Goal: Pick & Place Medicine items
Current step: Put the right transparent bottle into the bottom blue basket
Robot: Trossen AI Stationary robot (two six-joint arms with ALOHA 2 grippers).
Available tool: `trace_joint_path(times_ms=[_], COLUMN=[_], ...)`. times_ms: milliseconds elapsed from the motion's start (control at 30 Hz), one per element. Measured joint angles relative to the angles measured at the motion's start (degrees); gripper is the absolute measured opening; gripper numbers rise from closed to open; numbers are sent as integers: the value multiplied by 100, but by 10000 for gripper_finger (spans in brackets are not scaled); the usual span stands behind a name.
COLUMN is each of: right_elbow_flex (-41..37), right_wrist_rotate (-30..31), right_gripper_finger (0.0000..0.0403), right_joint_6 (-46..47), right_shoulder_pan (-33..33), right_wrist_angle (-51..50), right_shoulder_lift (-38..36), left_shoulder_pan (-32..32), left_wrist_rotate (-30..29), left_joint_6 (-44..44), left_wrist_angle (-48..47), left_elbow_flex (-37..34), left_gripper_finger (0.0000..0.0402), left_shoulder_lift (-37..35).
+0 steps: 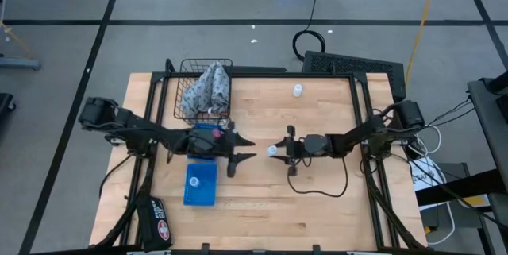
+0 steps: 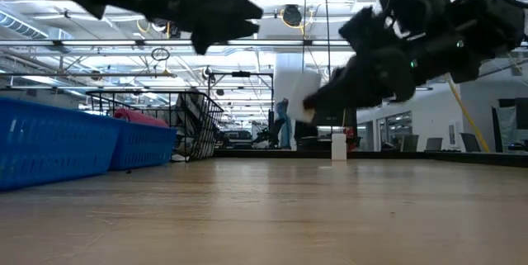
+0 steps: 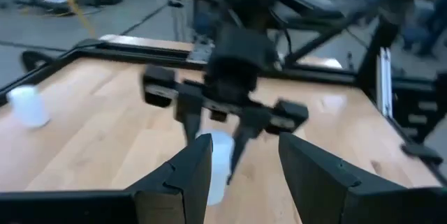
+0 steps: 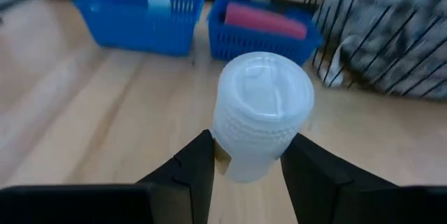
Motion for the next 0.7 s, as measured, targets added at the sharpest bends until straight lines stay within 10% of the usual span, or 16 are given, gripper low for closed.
trace_joint_path(times_ms=[700], right_elbow_flex=[0], right_wrist_rotate=[446], right_gripper_finger=[135], right_joint_6=[-147], right_shoulder_pan=[229], right_wrist_angle=[-512], right_shoulder_lift=[-355], left_shoulder_pan=[348], left_wrist_rotate=[636], left_joint_6=[448], left_wrist_angle=[-6591], left_elbow_flex=[4946], left_gripper_finger=[177], left_shoulder_lift=[1933])
